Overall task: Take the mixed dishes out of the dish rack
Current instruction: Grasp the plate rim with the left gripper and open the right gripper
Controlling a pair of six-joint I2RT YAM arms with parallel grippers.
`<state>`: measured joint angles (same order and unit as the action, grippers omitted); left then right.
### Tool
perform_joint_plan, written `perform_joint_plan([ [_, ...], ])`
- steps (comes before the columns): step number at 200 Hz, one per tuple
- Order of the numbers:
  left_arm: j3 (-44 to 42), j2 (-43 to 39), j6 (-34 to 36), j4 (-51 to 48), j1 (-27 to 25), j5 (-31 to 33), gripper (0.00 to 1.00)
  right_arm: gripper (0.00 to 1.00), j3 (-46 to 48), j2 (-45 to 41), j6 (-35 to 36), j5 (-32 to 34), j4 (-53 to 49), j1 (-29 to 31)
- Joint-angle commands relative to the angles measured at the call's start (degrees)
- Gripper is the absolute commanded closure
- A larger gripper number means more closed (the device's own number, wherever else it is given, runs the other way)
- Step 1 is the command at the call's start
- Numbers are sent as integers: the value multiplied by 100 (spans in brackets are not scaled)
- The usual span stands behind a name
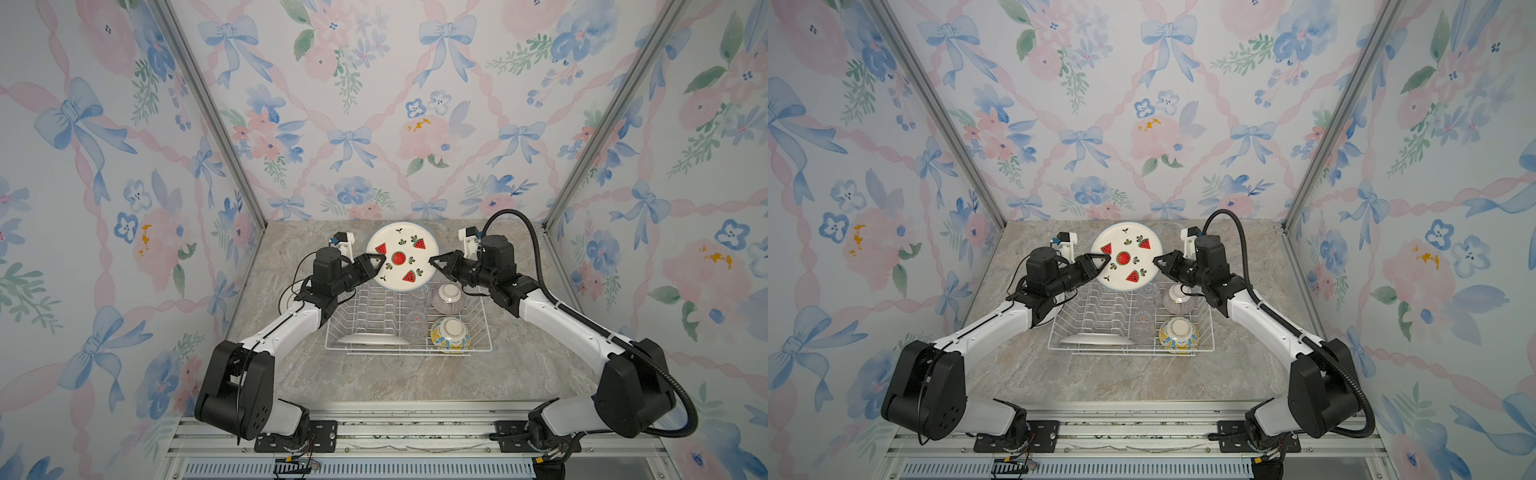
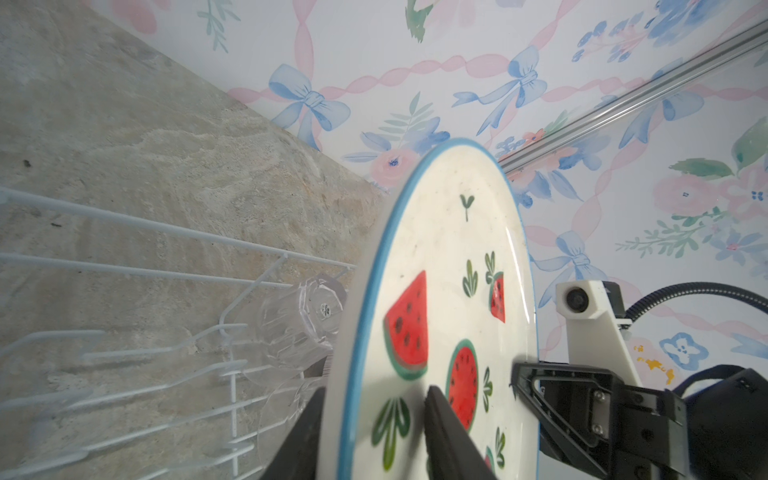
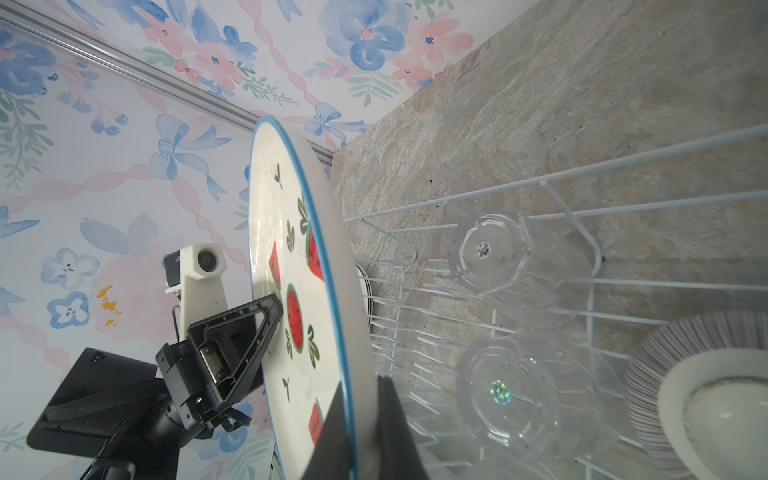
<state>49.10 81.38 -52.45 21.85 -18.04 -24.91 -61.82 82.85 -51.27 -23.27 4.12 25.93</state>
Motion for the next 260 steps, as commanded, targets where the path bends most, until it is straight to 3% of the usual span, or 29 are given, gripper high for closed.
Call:
perform_joint_plan([
  [1, 124, -35, 77, 83, -24, -9, 75, 100, -330, -102, -105, -266, 850, 17],
  [22, 117, -44, 81, 87, -31, -10, 79, 99, -331, -102, -80, -267, 836, 38],
  [52, 100, -51, 68, 83, -29, 12, 100, 98, -363, -89, -42, -287, 814, 57],
  [100, 91, -17, 44, 84, -20, 8, 100, 90, -392, -104, 46, -292, 748, 75],
  [143, 100, 0, 33, 87, -17, 38, 100, 72, -352, -145, 107, -306, 801, 76],
  [221, 106, 17, 24, 83, -8, 20, 100, 59, -348, -137, 122, -339, 880, 68],
  [260, 108, 0, 16, 81, 35, 11, 100, 42, -337, -129, 149, -328, 880, 67],
])
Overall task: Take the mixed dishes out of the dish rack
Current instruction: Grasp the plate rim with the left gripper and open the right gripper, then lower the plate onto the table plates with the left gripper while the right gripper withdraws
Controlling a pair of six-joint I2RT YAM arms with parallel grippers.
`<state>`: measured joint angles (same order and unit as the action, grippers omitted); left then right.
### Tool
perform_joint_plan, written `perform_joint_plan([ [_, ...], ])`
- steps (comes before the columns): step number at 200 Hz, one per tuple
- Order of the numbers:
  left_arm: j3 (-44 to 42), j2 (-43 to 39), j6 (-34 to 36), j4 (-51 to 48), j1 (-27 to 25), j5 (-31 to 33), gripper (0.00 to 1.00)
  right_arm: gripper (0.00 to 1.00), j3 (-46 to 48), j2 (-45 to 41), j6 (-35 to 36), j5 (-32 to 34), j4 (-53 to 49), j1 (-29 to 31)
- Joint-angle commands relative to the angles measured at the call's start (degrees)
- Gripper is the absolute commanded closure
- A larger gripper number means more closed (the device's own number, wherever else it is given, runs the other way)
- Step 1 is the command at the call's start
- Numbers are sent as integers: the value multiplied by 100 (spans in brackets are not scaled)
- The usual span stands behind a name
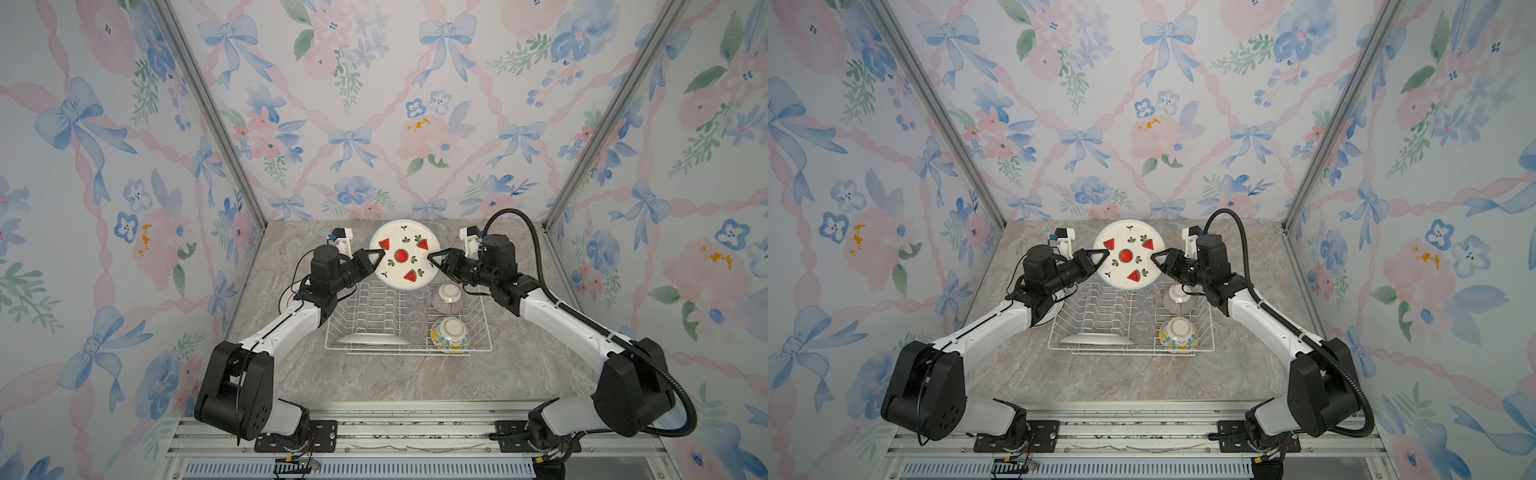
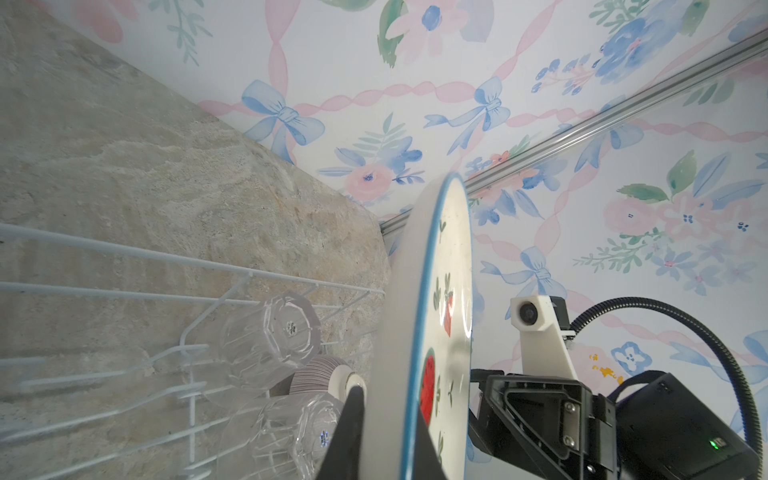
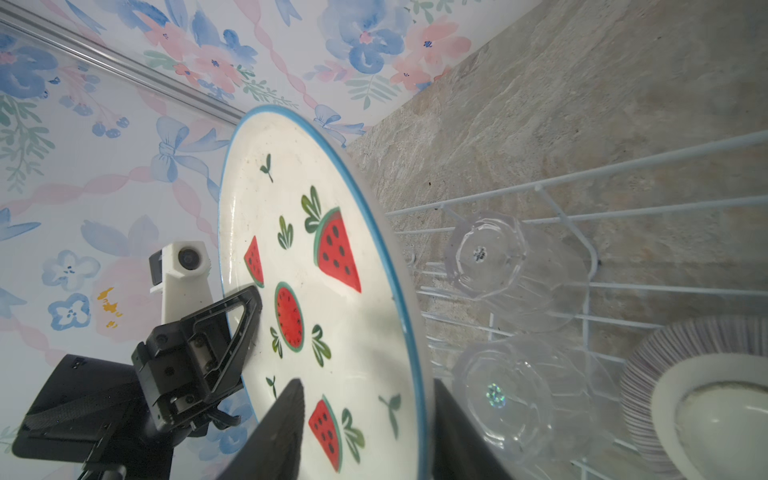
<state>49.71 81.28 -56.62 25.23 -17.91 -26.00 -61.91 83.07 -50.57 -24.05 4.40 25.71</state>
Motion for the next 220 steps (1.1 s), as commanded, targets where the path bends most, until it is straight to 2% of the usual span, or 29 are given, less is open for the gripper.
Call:
perform_joint_plan([
  [1, 47, 7, 438, -261, 27, 121, 100, 42, -329, -150, 80, -249, 852, 86],
  [29, 30, -37, 381, -255, 79, 121, 100, 30, -335, -128, 97, -245, 841, 79],
  [81, -30, -122, 288, -254, 180, 128, 100, 0, -348, -85, 152, -212, 786, 77],
  [95, -55, -162, 253, -250, 244, 155, 100, 3, -362, -88, 216, -188, 721, 79],
  [145, -177, -412, 179, -254, 512, 341, 100, 3, -348, -219, 543, 72, 321, 74],
  [220, -447, -985, -105, -206, 1370, 602, 100, 3, -293, -352, 756, 121, 107, 74],
])
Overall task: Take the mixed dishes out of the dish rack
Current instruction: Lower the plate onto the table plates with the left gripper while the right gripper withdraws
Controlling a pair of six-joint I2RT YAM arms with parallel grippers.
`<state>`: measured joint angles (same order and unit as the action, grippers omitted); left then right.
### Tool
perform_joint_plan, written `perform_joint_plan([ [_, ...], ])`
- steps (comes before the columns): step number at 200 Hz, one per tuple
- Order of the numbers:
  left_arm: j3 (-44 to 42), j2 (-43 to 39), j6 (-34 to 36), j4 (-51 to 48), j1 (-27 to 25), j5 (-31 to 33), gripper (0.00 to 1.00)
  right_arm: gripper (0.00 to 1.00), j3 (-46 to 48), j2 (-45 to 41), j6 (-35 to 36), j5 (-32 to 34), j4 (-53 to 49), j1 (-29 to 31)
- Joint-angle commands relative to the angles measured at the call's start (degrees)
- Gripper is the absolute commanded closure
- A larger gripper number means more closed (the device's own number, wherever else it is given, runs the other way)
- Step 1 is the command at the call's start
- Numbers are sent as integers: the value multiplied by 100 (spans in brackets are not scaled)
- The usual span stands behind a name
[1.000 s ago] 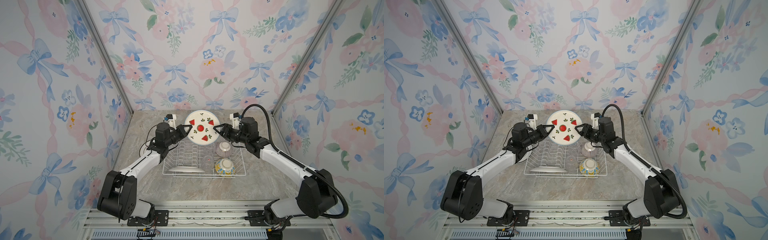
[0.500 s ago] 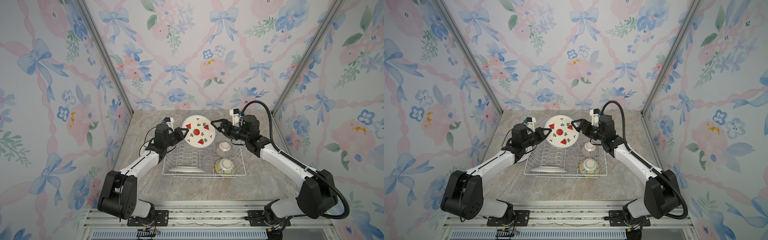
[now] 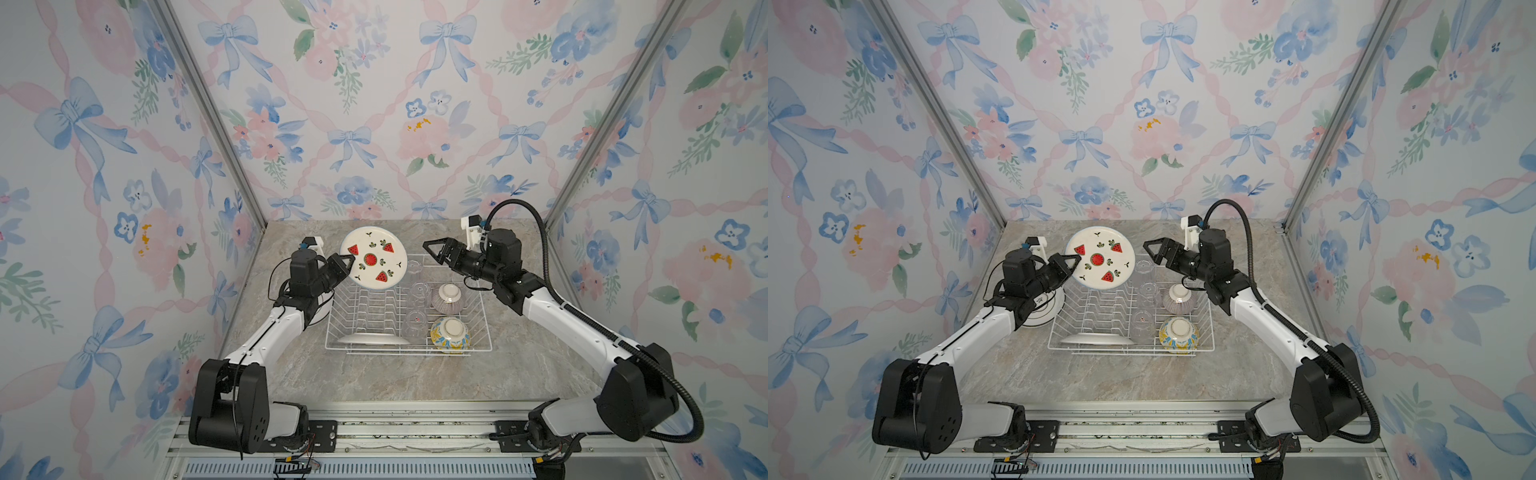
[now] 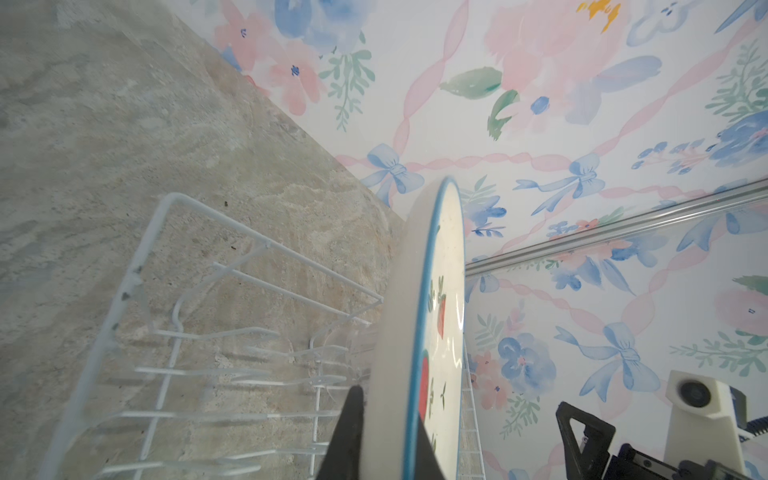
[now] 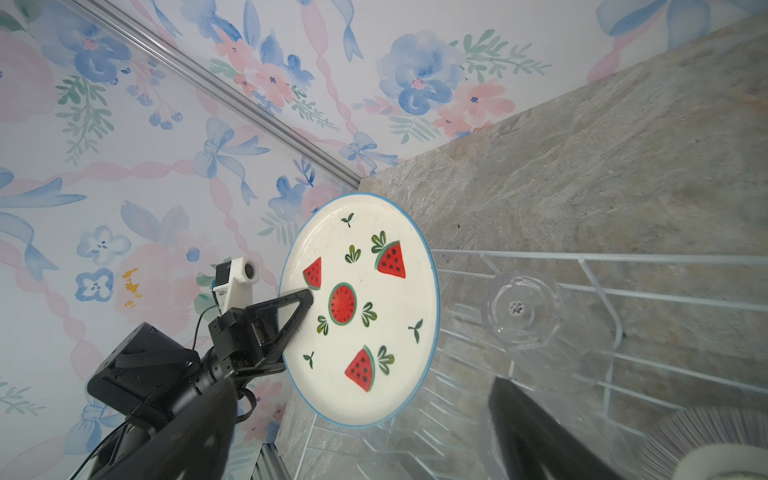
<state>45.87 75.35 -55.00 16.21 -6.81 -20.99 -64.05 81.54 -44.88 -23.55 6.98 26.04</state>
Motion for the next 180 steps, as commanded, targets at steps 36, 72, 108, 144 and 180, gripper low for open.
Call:
perform_joint_plan([
  [36, -217, -683, -512, 854, 659, 323, 100, 3, -90, -278, 285, 79, -270, 41],
  [72, -460, -1029, -712, 964, 958, 580, 100, 3, -59, -382, 384, 121, -385, 56],
  [108, -876, -1483, -833, 964, 1295, 1054, 100, 3, -37, -450, 461, 103, -492, 68],
  [144, -1271, -1914, -883, 964, 1452, 1592, 100, 3, -39, -520, 591, 84, -634, 86],
  [180, -1574, -2314, -891, 923, 1507, 2176, 100, 3, -11, -575, 686, 78, -740, 135],
])
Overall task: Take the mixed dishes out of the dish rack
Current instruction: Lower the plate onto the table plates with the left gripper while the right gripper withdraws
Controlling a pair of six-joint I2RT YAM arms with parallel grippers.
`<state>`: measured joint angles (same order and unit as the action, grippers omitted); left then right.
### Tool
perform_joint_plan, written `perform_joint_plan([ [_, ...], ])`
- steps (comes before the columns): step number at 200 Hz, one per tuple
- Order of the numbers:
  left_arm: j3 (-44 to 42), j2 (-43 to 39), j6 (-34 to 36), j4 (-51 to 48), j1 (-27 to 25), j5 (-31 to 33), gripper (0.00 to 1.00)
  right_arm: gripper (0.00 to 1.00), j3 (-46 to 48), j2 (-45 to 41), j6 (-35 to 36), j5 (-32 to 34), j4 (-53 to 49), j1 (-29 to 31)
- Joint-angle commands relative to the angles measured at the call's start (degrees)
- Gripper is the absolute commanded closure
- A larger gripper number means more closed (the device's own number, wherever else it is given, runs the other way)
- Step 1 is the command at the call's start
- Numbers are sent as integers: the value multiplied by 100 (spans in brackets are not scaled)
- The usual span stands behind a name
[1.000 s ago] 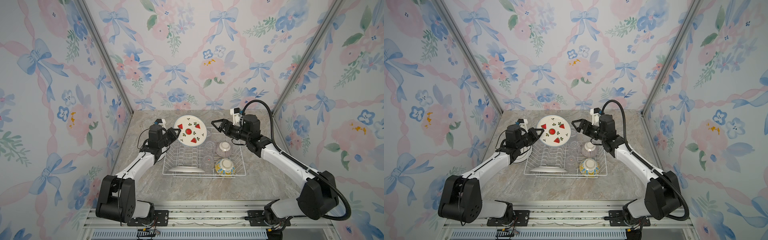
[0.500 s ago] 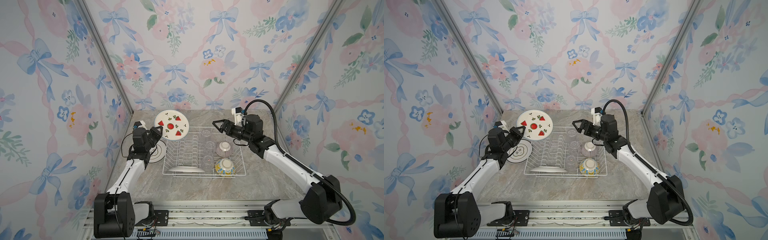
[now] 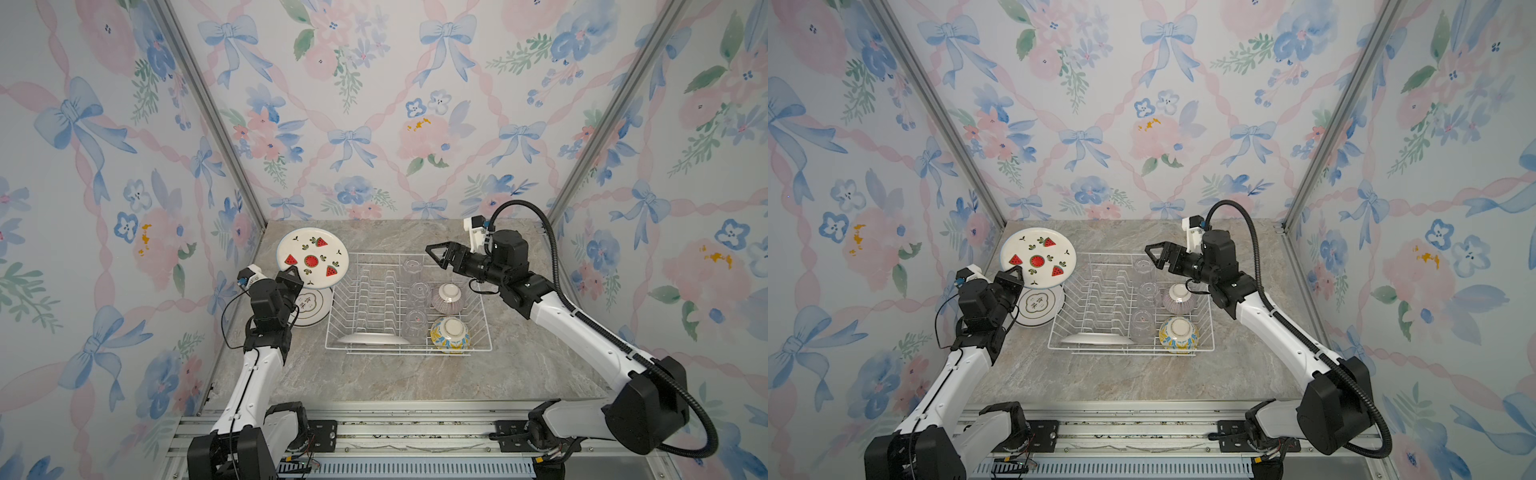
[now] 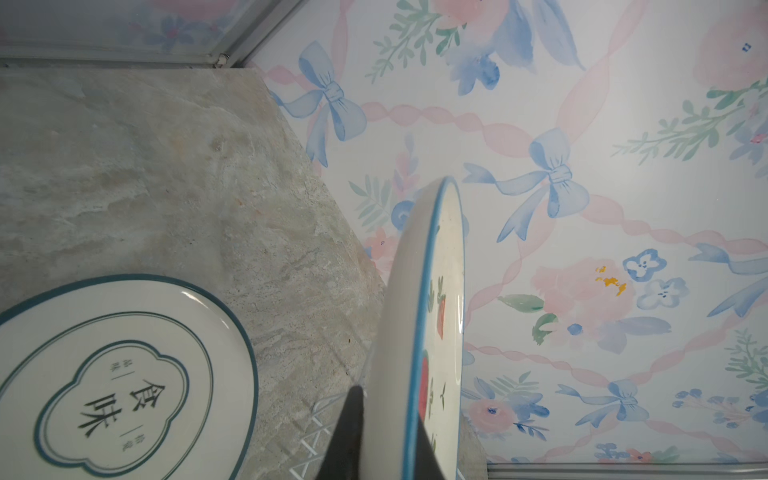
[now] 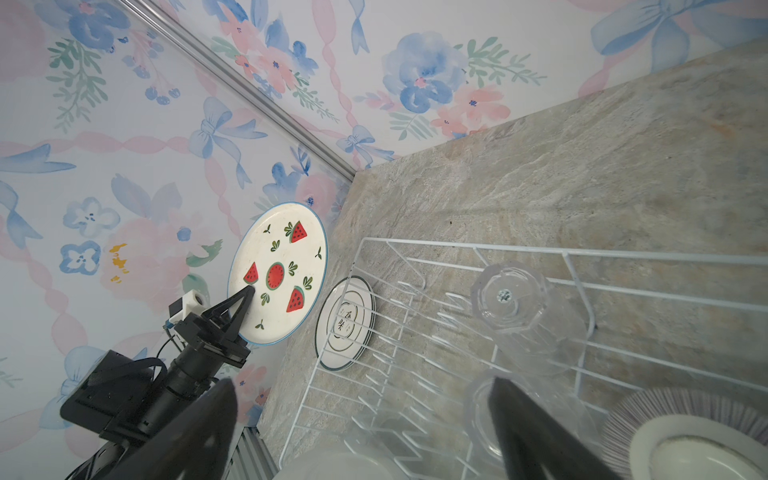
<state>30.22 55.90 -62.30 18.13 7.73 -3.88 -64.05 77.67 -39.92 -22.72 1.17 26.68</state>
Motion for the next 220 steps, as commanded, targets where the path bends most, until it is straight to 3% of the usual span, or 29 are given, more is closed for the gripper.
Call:
perform_joint_plan([
  [1, -13, -374, -160, 729, 53, 479, 100, 3, -6, -185, 197, -5, -160, 73],
  [74, -243, -719, 236, 113, 62, 1556, 100, 3, 48, -416, 372, 107, -466, 92],
  [141, -490, -981, 588, -228, 72, 1923, 100, 3, 77, -506, 650, 180, -609, 96],
  [220, -613, -1099, 781, -573, 80, 1891, 100, 3, 106, -489, 644, 233, -645, 124],
])
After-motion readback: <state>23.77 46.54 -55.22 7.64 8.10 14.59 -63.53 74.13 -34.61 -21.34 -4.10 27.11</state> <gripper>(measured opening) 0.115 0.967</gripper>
